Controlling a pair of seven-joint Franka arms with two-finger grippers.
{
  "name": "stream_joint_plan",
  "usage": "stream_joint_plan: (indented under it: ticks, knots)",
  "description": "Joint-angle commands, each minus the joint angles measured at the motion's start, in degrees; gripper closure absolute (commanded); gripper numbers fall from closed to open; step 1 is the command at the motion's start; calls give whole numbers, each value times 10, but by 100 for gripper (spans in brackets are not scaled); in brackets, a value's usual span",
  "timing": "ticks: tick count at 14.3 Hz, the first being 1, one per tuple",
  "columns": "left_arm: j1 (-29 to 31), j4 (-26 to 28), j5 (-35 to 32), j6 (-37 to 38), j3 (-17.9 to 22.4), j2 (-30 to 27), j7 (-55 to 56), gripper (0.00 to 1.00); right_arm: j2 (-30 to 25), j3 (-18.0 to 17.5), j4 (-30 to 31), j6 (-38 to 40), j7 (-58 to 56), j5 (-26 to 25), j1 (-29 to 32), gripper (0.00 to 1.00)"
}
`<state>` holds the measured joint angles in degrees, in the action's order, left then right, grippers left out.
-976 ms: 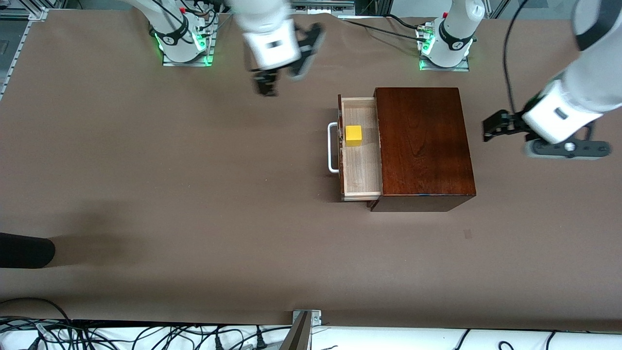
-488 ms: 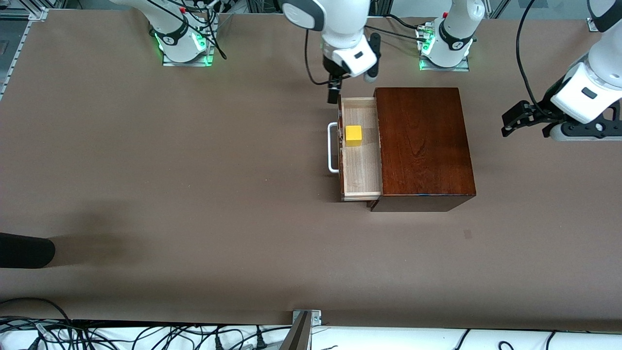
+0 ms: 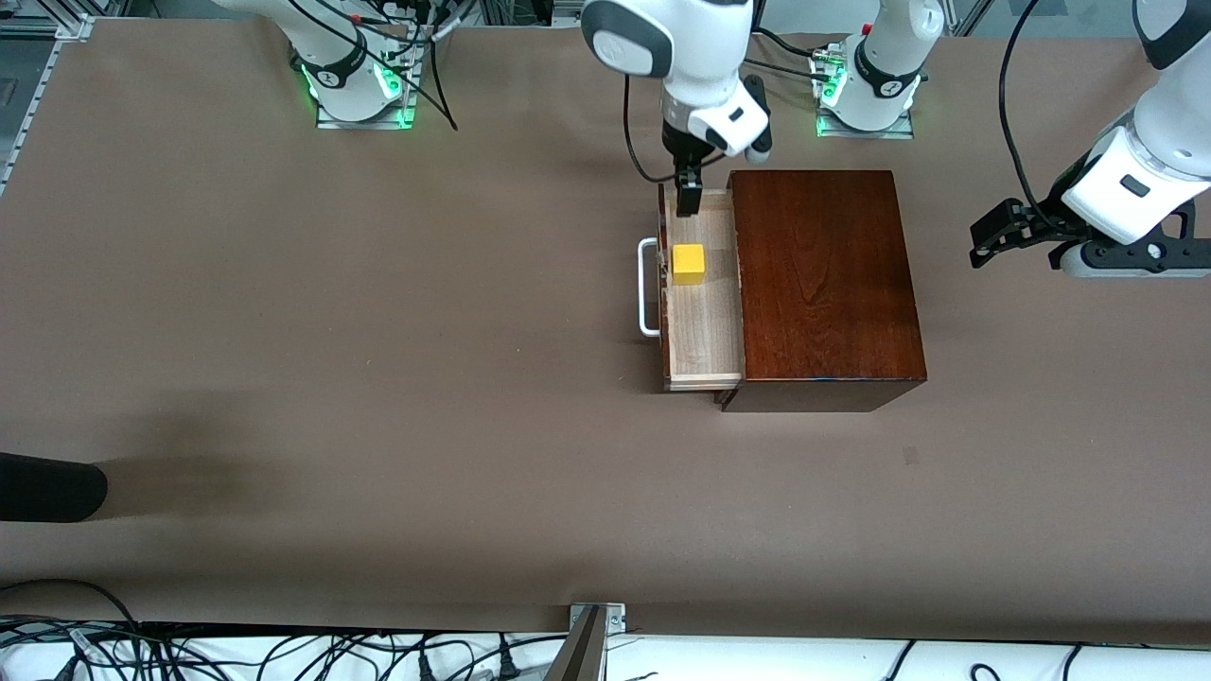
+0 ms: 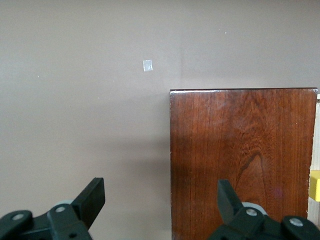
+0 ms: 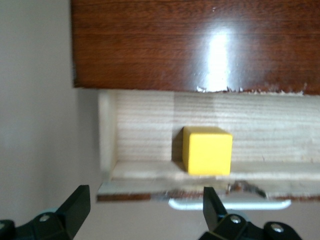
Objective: Open drawer, take yellow block, close drawer
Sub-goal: 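Move the right gripper above the yellow cube in the drawer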
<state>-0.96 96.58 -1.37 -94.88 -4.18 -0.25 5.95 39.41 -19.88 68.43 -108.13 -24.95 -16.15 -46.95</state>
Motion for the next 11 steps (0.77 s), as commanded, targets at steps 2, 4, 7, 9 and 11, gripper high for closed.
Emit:
stream_joint_plan:
  ticks: [2, 4, 7, 9, 11]
  knots:
    - [3, -10, 6, 0, -6, 3, -8, 0, 59, 1, -55, -14, -12, -33, -11, 0]
    - [3, -10, 7, 5, -4, 3, -8, 0, 73, 2, -65, -21, -12, -38, -14, 0]
    - [3, -10, 7, 5, -3, 3, -9, 0, 77, 3, -66, -22, -18, -51, -15, 0]
    - [3, -10, 7, 5, -2, 3, -9, 0, 86, 5, -66, -25, -18, -56, -15, 0]
    - [3, -10, 7, 5, -3, 3, -9, 0, 87, 11, -66, -32, -19, -57, -15, 0]
